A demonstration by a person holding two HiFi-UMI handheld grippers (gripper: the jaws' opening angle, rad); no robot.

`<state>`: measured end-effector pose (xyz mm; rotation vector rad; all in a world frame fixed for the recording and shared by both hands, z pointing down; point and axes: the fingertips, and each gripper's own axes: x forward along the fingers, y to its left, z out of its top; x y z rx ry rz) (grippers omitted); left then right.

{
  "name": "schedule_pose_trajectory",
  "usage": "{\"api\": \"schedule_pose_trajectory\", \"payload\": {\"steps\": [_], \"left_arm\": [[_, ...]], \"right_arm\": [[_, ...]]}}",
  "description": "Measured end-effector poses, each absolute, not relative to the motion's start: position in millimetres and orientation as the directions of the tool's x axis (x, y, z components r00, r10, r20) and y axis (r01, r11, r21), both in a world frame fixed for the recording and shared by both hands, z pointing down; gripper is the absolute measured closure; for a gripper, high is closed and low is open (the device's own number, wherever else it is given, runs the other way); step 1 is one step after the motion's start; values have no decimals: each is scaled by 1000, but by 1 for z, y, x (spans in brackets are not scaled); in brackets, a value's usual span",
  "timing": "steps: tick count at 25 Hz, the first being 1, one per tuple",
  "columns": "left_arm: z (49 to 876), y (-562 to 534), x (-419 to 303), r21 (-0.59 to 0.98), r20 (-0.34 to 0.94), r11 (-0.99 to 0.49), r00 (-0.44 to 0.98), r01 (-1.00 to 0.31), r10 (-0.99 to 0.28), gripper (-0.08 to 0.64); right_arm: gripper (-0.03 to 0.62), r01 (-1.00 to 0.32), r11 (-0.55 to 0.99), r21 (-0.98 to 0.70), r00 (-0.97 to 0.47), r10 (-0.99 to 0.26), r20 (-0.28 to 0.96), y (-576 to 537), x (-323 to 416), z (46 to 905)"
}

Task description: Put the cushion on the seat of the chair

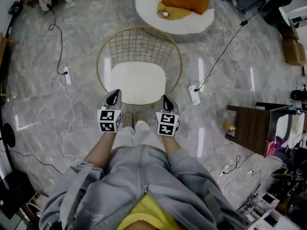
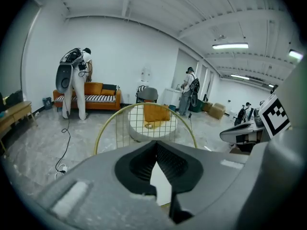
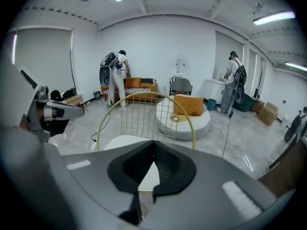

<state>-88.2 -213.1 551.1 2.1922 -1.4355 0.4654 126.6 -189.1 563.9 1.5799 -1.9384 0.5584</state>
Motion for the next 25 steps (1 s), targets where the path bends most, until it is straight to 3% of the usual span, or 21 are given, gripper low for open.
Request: {"api": "schedule_pose_trajectory", "payload": {"steps": [6,18,25], "left_arm": [[472,-218,-89,179,430,-340,384,-923,-817,555],[292,-241,-98,87,97,-356,364,-930,-926,555],[239,-222,-80,70,4,-378,379,-923,-925,555]], "right_arm": [[592,-962,265,59,-198,-835,513,-203,119,469],[594,-951,294,92,-284,-952,113,-227,90,281],[594,-946,318,64,-316,-948,35,-213,86,247]]}}
